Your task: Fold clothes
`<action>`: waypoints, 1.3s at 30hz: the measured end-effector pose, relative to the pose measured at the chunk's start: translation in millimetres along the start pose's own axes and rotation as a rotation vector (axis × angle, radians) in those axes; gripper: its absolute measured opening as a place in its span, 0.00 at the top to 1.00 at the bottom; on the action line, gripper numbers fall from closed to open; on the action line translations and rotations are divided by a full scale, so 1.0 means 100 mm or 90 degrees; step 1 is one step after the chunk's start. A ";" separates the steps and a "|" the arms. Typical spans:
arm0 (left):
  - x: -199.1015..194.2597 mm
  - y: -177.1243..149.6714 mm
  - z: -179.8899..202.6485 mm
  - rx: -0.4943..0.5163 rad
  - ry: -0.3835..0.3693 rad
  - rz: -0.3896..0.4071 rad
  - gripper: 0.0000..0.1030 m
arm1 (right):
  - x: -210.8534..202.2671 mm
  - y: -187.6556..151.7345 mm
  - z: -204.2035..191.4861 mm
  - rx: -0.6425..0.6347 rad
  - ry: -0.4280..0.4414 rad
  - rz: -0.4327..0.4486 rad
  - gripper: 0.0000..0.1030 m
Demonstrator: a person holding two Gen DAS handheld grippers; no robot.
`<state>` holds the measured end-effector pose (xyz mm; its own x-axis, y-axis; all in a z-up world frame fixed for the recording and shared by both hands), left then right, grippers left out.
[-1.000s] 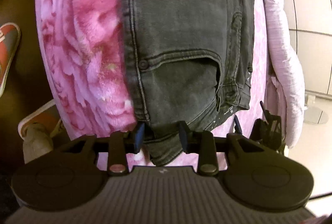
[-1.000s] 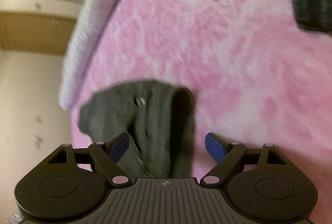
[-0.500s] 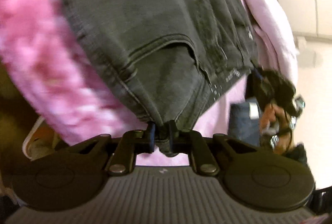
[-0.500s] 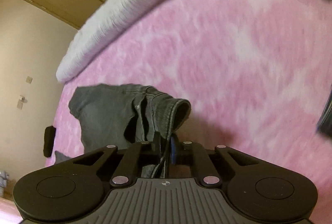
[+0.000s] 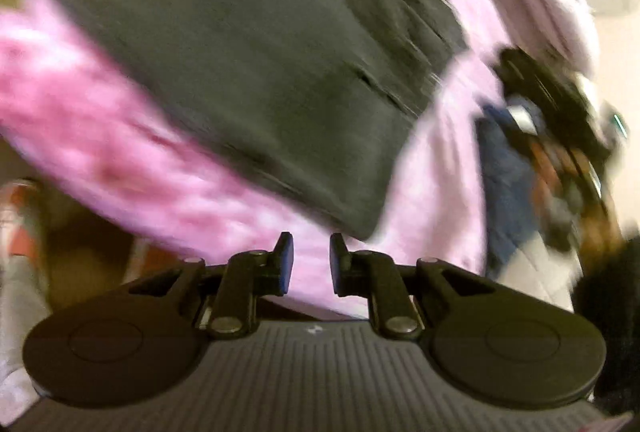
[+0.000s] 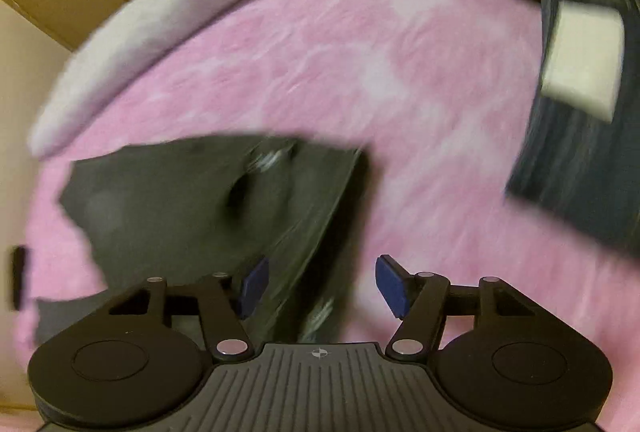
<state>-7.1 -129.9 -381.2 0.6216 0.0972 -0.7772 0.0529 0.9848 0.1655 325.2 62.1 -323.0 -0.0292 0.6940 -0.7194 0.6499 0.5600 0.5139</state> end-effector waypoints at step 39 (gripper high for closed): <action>-2.58 1.75 -0.91 0.471 0.200 0.128 0.71 | -2.59 -1.85 -2.93 -0.137 -0.210 0.173 0.03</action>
Point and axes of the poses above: each gripper's, at about its wrist camera, not at the fingertips, and x roughly the way its jaws point, z to its right, y to its top, the point moved 8 cm from there along x, roughly the way its jaws point, and after that the axes turned 15 degrees about z, right-handed, at the moved point
